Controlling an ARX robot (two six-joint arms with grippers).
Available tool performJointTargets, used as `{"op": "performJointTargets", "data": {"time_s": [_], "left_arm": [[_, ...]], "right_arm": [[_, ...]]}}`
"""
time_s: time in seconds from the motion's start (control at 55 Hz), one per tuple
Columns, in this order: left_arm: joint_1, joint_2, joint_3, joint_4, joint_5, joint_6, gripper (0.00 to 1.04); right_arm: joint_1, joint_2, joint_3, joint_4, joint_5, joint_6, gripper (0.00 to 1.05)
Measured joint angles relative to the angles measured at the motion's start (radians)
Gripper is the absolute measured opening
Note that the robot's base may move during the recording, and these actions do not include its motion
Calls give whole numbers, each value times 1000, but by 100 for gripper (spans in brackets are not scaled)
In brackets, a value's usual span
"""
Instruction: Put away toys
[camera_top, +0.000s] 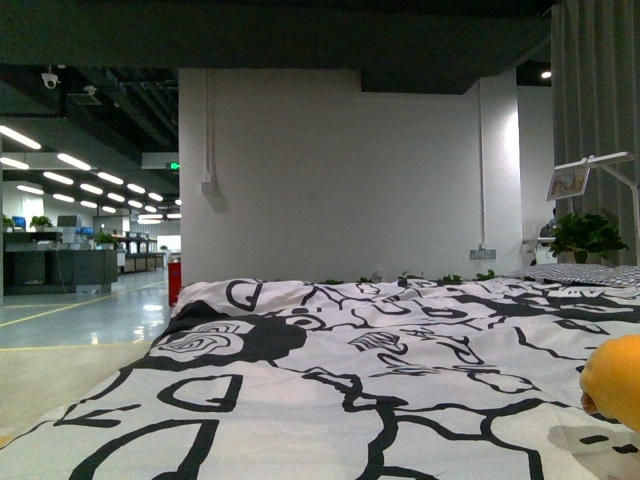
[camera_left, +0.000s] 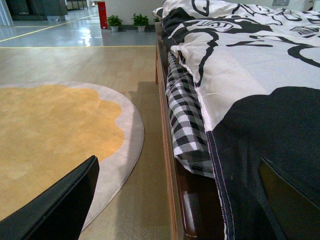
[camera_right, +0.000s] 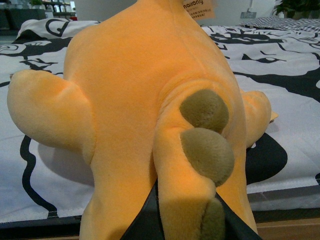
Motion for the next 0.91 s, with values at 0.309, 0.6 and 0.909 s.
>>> {"op": "performJointTargets", "data": {"time_s": [0.309, 0.6, 0.909], "left_arm": [[0, 0, 0, 0, 0, 0, 98], [0, 0, 0, 0, 0, 0, 98], [0, 0, 0, 0, 0, 0, 98]], "right_arm": [[0, -48, -51, 8, 2, 0, 6], [0, -48, -60, 7, 2, 0, 6], [0, -48, -60, 8, 2, 0, 6]]}}
